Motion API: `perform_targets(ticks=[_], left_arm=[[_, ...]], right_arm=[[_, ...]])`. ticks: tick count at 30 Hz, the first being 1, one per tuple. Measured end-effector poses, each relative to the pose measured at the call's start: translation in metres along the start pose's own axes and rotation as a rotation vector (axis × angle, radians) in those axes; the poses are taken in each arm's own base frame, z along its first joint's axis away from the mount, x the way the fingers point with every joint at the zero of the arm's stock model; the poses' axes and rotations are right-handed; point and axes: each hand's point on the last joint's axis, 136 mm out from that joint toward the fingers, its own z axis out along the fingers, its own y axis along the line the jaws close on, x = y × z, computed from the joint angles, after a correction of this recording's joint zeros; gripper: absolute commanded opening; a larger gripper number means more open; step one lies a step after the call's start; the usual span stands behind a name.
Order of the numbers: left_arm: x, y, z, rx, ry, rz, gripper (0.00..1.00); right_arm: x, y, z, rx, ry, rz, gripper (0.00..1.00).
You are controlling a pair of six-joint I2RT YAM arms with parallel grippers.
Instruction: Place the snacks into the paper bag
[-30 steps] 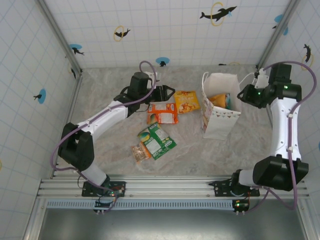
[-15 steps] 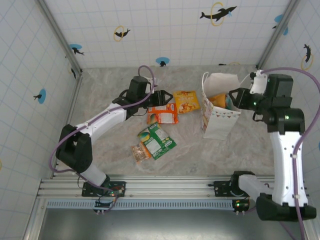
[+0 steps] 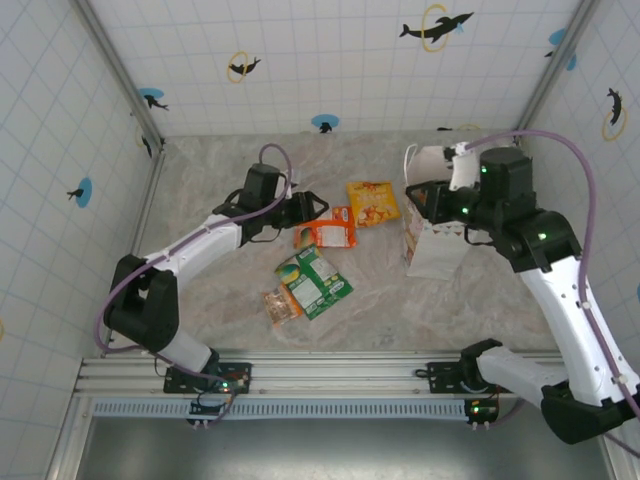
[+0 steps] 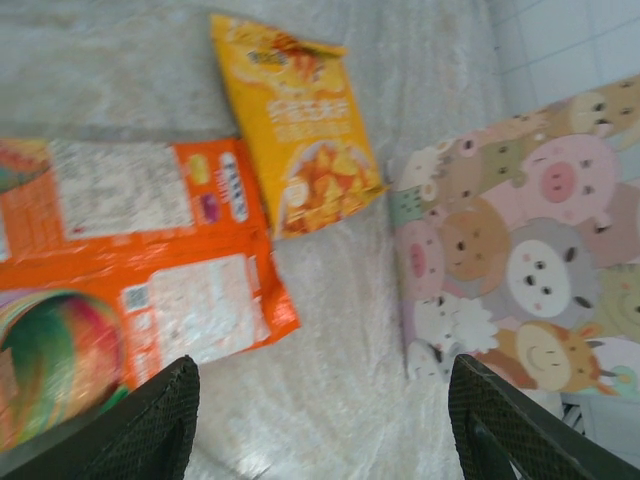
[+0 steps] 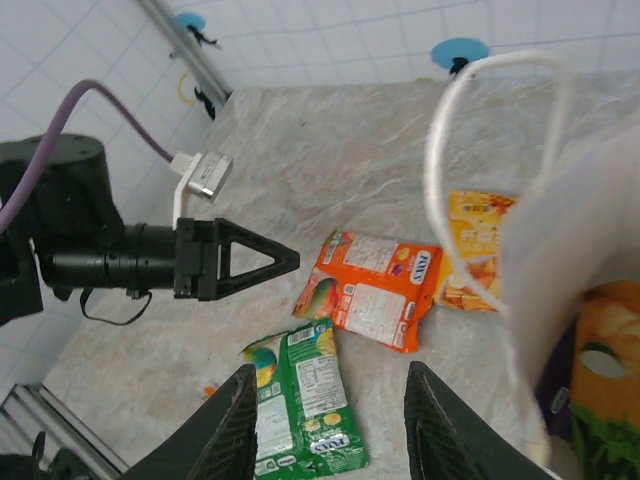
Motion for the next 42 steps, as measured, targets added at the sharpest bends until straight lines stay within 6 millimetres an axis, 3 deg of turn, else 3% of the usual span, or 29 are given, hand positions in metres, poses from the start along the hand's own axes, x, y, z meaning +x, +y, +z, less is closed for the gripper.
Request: perform_targets(ticks=[4,9,16,25,32,42], left_arm=[[0.017,0.026,-0.005,-0.064,0.051,-0.055,0.66],[0.056,0.052,-0.02,-0.141,0.14,-0.099,0.67],[0.104,0.073,-0.055,-0.239,0.183,-0.157,0.66],[0.145,0.096,-0.083,-0.336,0.198,-0.245,0.63],[0.174,0.117,-0.089,-0.406,0.25,-0.292,0.59],[0.195,0.133,-0.084,-0.43,0.306,-0.319,0.51]], right_arm=[[0.012,0.029,0.016,-0.04,0.038,-0.07,0.41],[0.032,0.062,0.032,-0.083,0.086,-0.165,0.41],[0.064,0.086,0.054,-0.096,0.16,-0.236,0.41],[0.096,0.095,0.074,-0.122,0.211,-0.241,0.41],[0.099,0.1,0.079,-0.146,0.21,-0.224,0.41],[0.099,0.106,0.085,-0.172,0.209,-0.197,0.4]])
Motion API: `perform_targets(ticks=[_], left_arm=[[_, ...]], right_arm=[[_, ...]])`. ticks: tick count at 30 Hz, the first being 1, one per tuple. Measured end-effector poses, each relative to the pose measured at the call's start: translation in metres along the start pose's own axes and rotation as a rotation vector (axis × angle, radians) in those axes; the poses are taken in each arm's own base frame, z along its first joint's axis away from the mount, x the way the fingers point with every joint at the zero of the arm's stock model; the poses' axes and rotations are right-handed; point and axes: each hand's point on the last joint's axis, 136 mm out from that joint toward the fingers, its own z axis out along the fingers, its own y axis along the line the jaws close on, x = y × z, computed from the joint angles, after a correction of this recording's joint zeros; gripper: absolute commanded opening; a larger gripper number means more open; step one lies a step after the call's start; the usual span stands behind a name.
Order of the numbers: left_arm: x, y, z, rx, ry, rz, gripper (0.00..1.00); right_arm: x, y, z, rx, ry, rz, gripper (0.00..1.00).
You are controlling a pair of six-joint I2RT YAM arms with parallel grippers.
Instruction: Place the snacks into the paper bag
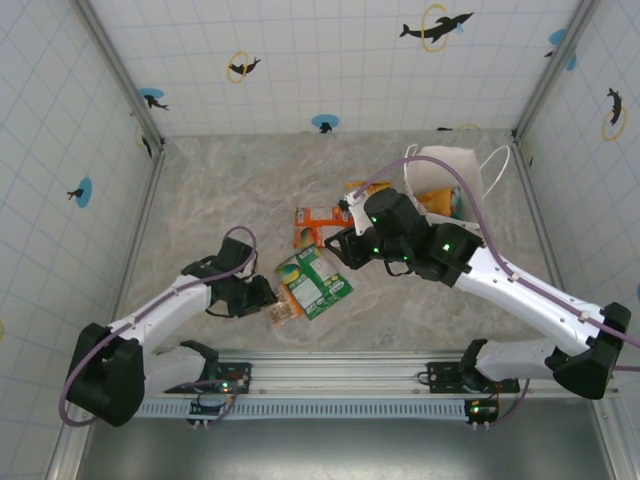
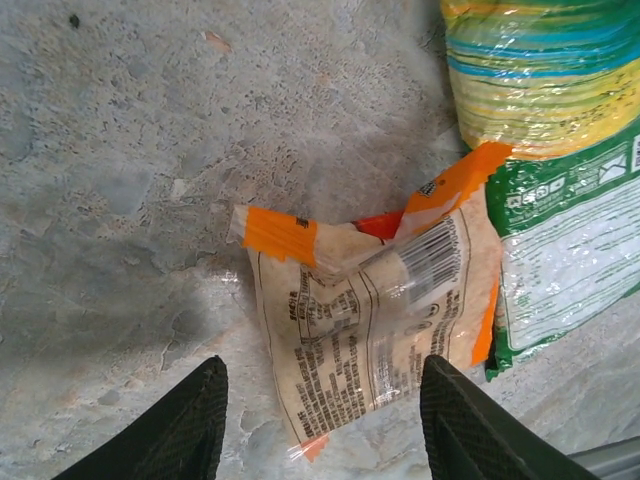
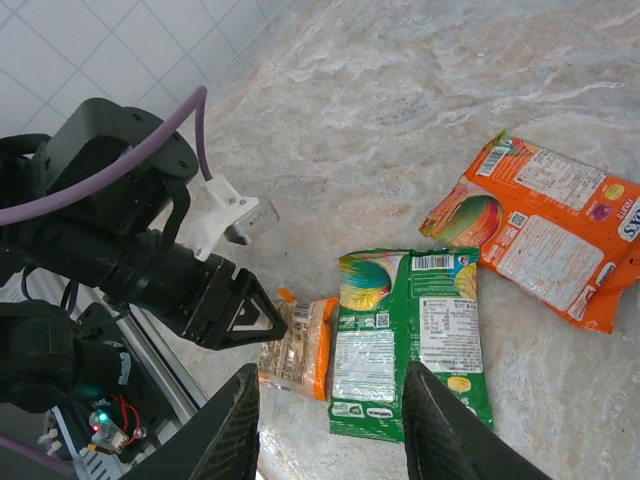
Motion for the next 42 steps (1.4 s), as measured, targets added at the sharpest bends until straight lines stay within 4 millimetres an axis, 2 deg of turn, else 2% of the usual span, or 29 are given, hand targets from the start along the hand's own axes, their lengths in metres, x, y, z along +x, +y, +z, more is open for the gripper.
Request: perform_targets(ticks=[9,16,25,30,35,42], left_arm=[[-0.002,0.001,0.01,-0.004,0.017,0.026,0.41],[-0.005,-0.001,0.016,0.004,0.02,0.052,0.22],[-0.011,-0.006,0.01,0.005,-0.001,0.082,0.05],[-0.016,-0.012,-0.002,0.015,-0.039,0.094,0.0],[-0.023,-0.024,-0.014,0.037,-0.069,0.116,0.0],[-0.034,-0.041,-0.033,0.073,-0.117,0.17,0.0]], right_arm=[[0.003,-0.001,0.003,0.001,0.001,0.013,0.39],[0.017,-0.008,0.01,0.015,0.025,0.024,0.39],[0.015,-0.011,0.004,0.021,-0.017,0.03,0.39],[0.016,-0.015,0.005,0.025,-0.022,0.036,0.39],[0.016,-0.022,0.005,0.031,-0.03,0.051,0.39],[0.013,-0.023,0.005,0.019,-0.039,0.063,0.39]])
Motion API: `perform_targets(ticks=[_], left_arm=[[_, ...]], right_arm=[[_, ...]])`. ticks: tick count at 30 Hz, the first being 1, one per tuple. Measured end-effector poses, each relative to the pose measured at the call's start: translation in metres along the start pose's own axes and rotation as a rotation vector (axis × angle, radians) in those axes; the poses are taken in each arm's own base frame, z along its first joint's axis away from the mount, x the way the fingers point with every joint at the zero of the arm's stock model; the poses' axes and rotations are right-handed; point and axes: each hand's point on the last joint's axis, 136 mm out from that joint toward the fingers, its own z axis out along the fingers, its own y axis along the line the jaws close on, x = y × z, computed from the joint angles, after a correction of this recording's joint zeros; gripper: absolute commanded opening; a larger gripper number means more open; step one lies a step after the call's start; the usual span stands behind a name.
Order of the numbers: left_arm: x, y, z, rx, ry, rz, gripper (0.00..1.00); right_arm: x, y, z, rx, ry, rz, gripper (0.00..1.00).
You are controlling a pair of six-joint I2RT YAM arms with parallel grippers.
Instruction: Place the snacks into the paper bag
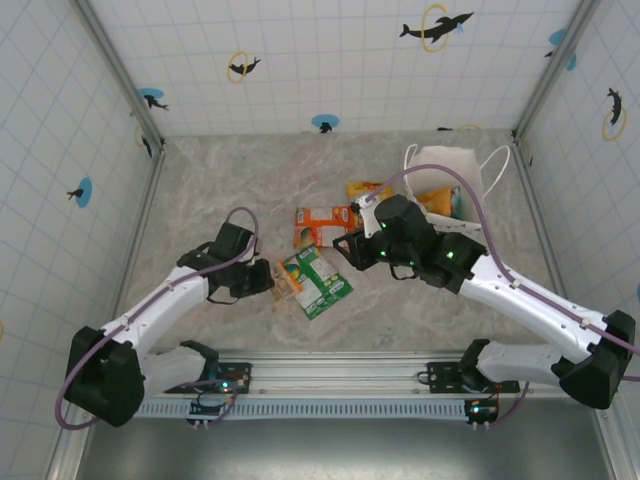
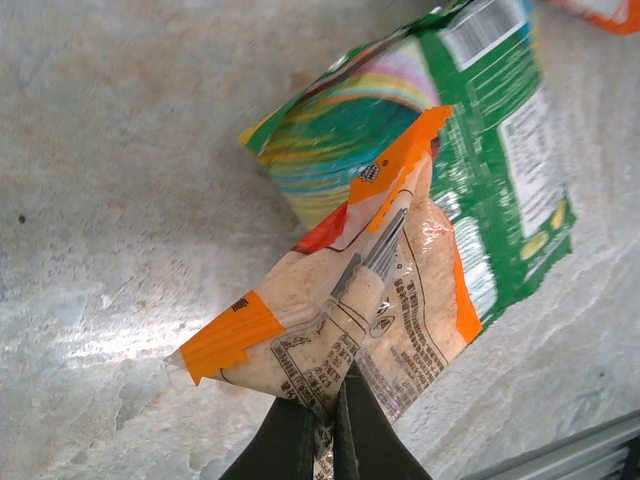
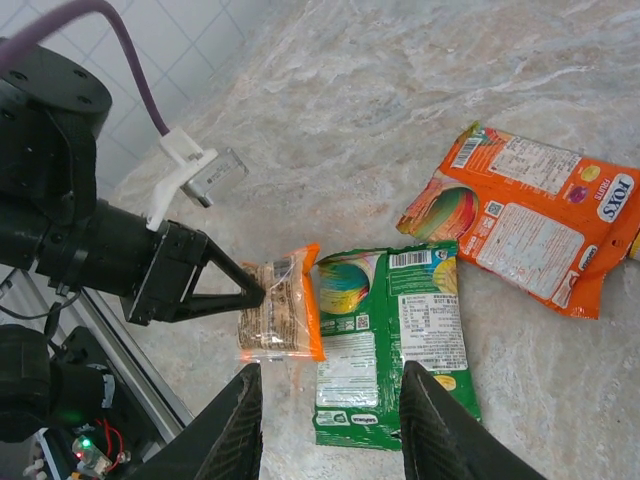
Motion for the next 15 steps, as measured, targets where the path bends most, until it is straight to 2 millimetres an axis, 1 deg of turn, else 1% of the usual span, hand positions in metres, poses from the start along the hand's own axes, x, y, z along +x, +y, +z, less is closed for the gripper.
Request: perform_targets(ticks=[7,15], left_arm=[[-0.018,-0.027,-0.017,0.081,-0.056,0.095,0.0],[-0.024,-0.056,-0.027,0.216,-0.074,0.183,0.0]], right_arm=[[0.003,0.002,0.002,-0.013,0.017,0.003,0.39],[0.019,-0.006,0.018,0.015,0.095,0.027,0.42]])
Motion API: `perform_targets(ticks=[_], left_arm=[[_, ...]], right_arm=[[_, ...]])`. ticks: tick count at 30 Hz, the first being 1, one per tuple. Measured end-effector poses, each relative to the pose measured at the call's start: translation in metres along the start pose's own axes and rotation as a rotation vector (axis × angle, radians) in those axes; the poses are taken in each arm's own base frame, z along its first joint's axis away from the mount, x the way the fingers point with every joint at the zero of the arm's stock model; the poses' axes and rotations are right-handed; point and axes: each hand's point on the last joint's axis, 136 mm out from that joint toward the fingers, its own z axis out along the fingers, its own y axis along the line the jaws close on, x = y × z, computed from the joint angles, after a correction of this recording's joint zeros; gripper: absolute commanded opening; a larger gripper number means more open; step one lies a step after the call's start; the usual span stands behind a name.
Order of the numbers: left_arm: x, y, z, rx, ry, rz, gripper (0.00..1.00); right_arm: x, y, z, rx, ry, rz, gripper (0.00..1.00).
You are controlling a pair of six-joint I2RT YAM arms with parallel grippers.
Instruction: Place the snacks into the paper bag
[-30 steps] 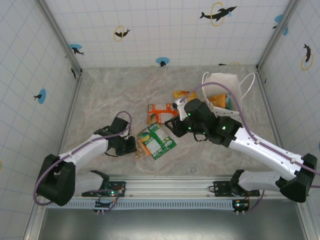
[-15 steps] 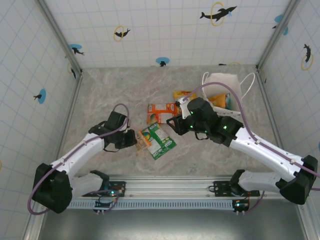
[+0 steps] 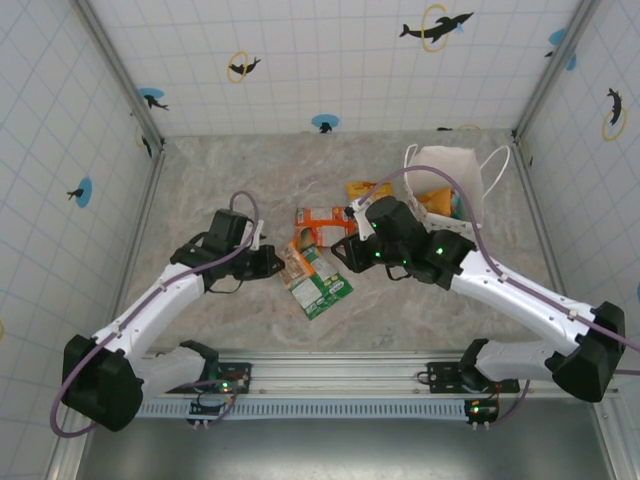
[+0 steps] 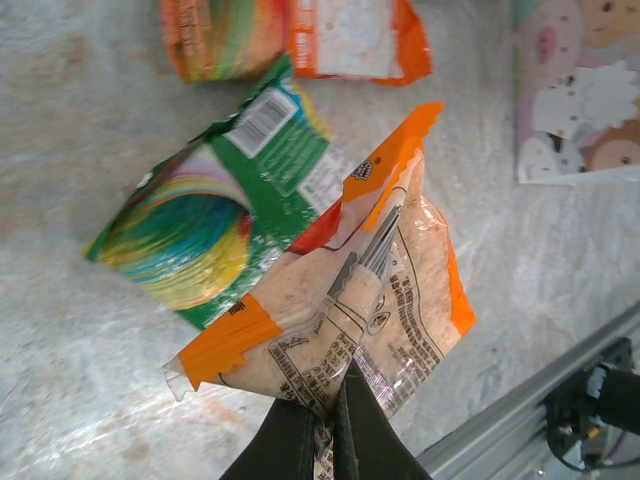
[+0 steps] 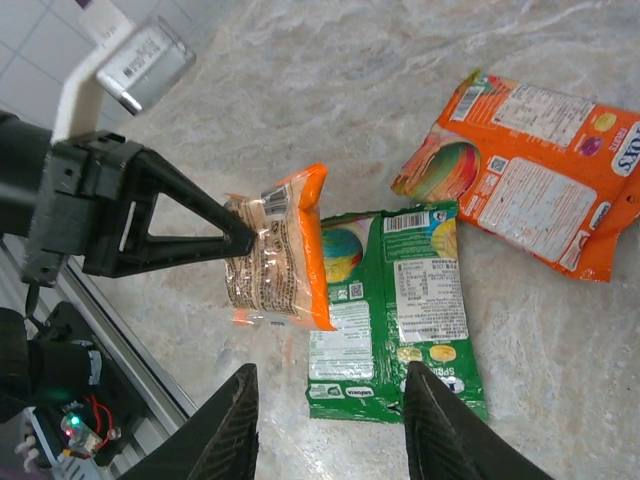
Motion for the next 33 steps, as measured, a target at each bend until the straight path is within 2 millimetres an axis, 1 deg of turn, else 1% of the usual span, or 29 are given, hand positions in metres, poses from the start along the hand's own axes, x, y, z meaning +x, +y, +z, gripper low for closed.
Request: perform_targets(ticks=[2,7,12,17,18,19,23,25,26,29,31,33], left_arm=[[-0.003,-0.01,-0.001,0.046,-0.004,0.029,0.0],[-0.01,-0.043,-0.006,0.178,-0.018,0.137,0.0],[-0.009,-0.071,-0.011,0.284,-0.017,0.232,0.0],[-0.007,-0.085,-0.013,0.343,-0.013,0.281,0.0],[-0.007,-0.087,-0.014,0.351,-0.016,0.289,0.0],[-0.007,-0.088,-0.014,0.356,-0.017,0.292,0.0],[-0.011,-0.091,-0.015,0.366,-0.033,0.311,0.0],[-0.011,-0.091,-0.015,0.366,-0.038,0.314,0.0],[-0.012,-0.091,-0.015,0.367,-0.039,0.315,0.01],[-0.013,-0.093,-0.015,0.369,-0.045,0.322,0.11],[-0.013,-0.094,-0.015,0.37,-0.05,0.328,0.21],[-0.015,-0.094,-0.016,0.37,-0.059,0.335,0.36]], right_arm=[[0.003,0.0,0.004,-0.009,0.019,0.013,0.43],[0.009,0.007,0.018,-0.064,0.074,0.044,0.44],[0.009,0.015,0.029,-0.104,0.109,0.058,0.44],[0.008,0.019,0.032,-0.13,0.111,0.064,0.42],[0.008,0.02,0.032,-0.135,0.112,0.066,0.41],[0.008,0.021,0.032,-0.139,0.112,0.066,0.38],[0.004,0.02,0.032,-0.149,0.104,0.076,0.2],[0.003,0.018,0.032,-0.145,0.101,0.087,0.13],[0.002,0.018,0.032,-0.144,0.1,0.087,0.11],[0.001,0.017,0.031,-0.14,0.094,0.092,0.06],[0.0,0.017,0.029,-0.138,0.088,0.092,0.05],[-0.004,0.017,0.026,-0.135,0.071,0.091,0.05]])
